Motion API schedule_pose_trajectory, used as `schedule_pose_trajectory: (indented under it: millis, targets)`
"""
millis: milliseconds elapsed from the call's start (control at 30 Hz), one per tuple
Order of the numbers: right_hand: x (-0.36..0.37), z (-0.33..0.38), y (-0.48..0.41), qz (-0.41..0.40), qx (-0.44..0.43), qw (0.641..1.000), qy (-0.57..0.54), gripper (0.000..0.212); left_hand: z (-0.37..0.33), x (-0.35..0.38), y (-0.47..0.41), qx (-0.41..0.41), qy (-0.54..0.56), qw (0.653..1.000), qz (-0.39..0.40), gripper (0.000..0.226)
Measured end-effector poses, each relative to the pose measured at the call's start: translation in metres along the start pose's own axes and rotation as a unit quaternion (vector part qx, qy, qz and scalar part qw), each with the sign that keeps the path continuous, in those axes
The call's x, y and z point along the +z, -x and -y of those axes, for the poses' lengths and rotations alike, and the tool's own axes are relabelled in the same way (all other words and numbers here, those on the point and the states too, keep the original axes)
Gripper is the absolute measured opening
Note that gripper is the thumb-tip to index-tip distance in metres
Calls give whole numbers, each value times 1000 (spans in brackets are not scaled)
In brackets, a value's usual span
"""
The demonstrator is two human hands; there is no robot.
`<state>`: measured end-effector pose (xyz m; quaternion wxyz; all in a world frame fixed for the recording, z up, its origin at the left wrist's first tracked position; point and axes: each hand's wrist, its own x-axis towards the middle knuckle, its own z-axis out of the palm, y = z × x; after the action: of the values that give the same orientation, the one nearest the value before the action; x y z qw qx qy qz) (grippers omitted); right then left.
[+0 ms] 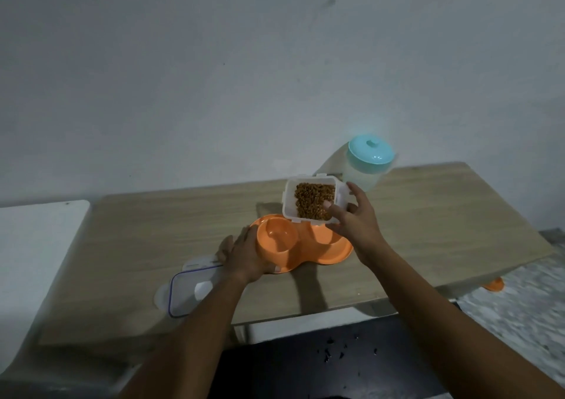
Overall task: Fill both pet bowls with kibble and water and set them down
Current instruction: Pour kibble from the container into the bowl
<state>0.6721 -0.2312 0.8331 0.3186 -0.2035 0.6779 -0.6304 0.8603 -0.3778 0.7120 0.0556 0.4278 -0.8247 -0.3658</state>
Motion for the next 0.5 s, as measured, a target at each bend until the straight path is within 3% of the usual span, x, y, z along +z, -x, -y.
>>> schedule_pose_trajectory:
  millis: [200, 500]
  targets:
    - [7, 2, 1, 3, -58, 991, 123, 77, 10, 3, -4, 7, 26, 1000, -6, 132]
    - [13, 3, 8, 11, -84, 977, 197, 83, 19, 12, -13, -15, -25, 1000, -1, 130]
